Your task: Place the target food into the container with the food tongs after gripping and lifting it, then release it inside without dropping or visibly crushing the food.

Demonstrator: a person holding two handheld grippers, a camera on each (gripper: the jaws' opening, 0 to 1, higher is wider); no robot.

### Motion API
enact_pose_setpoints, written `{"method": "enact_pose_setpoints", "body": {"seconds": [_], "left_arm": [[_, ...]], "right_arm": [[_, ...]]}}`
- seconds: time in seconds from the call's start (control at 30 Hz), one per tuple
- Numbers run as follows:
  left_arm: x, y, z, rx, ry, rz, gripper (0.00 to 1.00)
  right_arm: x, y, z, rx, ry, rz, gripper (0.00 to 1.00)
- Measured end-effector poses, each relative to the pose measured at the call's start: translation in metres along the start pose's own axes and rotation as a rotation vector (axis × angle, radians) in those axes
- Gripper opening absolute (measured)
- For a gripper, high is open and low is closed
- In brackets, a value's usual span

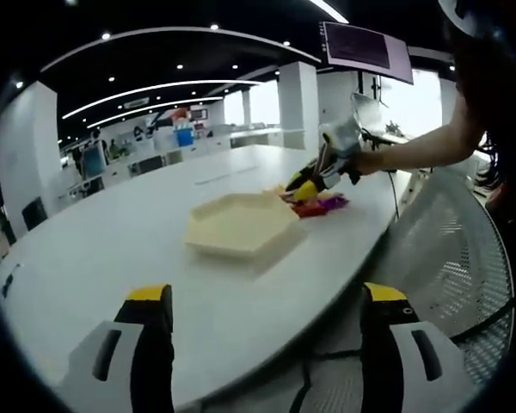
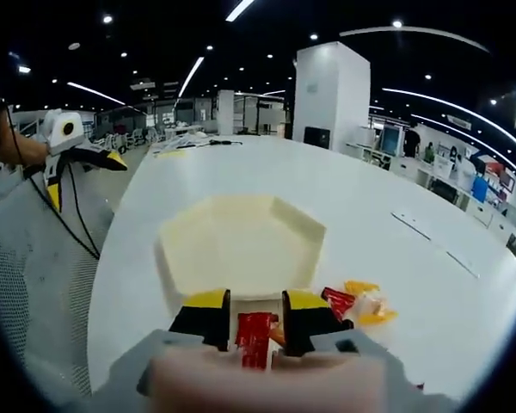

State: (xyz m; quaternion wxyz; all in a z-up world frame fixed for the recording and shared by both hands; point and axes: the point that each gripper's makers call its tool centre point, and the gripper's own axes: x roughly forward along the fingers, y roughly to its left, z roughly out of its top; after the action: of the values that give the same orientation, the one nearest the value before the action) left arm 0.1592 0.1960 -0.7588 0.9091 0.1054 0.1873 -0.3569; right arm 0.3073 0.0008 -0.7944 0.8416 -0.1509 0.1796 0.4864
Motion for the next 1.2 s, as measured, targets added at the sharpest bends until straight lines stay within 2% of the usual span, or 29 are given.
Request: {"method": "enact_pose_setpoints", "body": {"seconds": [0.27,0.47,0.73,0.9,0.93,0.97,1.07,1.2], "left_arm": [[0.0,0.001,0.0,0.001,0.004,0.007,0.87],[0.0,0.001,0.0,0.001,0.003,0.006,0.87],[-0.001,0.002,0.001,0.003,-0.004,0.007,0.86],[-0.001,0.001,0.001,0.003,-0.006,0.007,0.85],[-0.002,0.001,0.001,0.004,-0.007,0.007,0.85],[-0.002,0.001,0.001,0.004,-0.006,0.008,0.85],[-0.002,0.001,0.001,0.004,-0.008,0.008,0.85],[-0.002,0.002,0.001,0.004,-0.009,0.009,0.85]], "right_arm": [[0.006,-0.001,0.001,0.053,0.005,-0.003,0.25],[0.01,0.006,0.003,0.065,0.012,0.01,0.26],[0.015,0.004,0.002,0.11,0.039,-0.022,0.26],[0.021,0.009,-0.001,0.187,0.044,-0.03,0.27],[0.025,0.012,0.001,0.14,0.031,-0.035,0.26],[0.025,0.012,-0.002,0.128,0.051,-0.047,0.26],[0.025,0.012,-0.002,0.133,0.048,-0.06,0.25],[0.023,0.012,-0.004,0.062,0.06,-0.085,0.23]]}}
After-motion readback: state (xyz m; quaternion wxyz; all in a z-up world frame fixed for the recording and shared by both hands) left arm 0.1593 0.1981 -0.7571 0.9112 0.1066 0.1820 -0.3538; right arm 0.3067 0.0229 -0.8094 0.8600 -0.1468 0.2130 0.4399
